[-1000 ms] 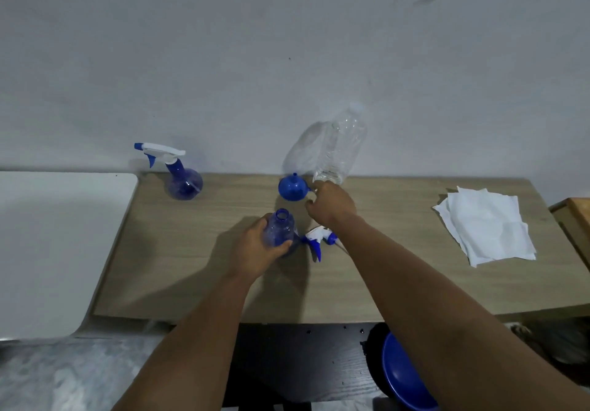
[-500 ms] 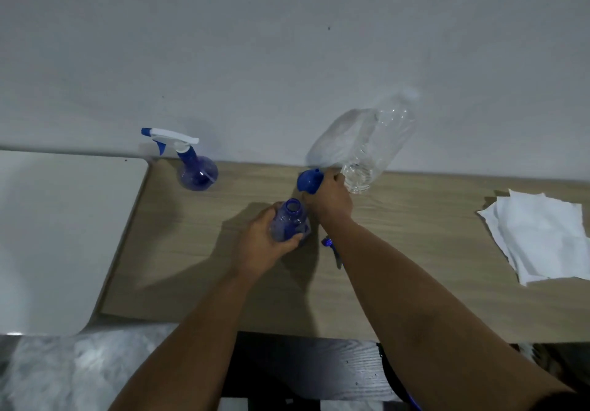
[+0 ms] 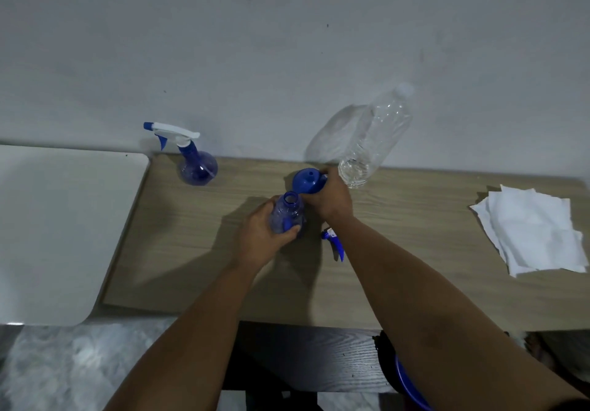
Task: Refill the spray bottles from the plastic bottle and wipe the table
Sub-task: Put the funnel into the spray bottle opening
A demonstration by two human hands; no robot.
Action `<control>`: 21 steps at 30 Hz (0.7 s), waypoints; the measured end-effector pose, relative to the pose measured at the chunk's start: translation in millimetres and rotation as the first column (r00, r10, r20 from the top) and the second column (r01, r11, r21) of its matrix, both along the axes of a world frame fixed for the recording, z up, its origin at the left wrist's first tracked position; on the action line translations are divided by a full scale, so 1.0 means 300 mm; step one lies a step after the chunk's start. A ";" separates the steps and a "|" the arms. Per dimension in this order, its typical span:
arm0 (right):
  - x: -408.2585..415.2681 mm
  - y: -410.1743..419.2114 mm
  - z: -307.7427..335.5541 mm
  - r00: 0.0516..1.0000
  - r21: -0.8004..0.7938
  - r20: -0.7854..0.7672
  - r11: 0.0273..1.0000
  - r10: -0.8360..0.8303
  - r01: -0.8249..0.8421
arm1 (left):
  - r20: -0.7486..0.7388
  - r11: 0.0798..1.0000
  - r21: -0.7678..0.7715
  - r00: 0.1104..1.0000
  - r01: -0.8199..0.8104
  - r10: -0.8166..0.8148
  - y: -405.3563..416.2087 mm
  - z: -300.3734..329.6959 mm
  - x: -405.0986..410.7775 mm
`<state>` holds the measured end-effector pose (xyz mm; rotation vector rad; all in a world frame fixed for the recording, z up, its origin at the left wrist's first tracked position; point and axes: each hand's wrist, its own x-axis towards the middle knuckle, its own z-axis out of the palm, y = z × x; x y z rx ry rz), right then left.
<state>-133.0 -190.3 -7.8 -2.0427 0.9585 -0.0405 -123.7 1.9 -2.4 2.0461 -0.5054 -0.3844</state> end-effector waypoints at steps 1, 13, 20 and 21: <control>-0.016 -0.005 0.022 0.998 0.061 0.069 0.998 -0.005 0.001 | -0.011 1.000 -0.001 1.000 -0.008 0.008 -0.002 0.003 -0.006; -0.178 -0.055 0.308 0.972 0.548 0.234 0.830 -0.030 -0.106 | -0.122 1.000 0.012 0.992 -0.021 0.023 -0.001 0.048 -0.093; -0.227 -0.032 0.399 0.947 0.292 0.216 0.910 0.238 -0.295 | -0.162 0.998 0.055 0.986 -0.020 0.028 0.007 0.065 -0.113; -0.231 -0.025 0.405 0.927 0.182 0.213 0.920 0.308 -0.347 | -0.163 0.998 0.058 0.986 -0.015 0.025 0.008 0.066 -0.113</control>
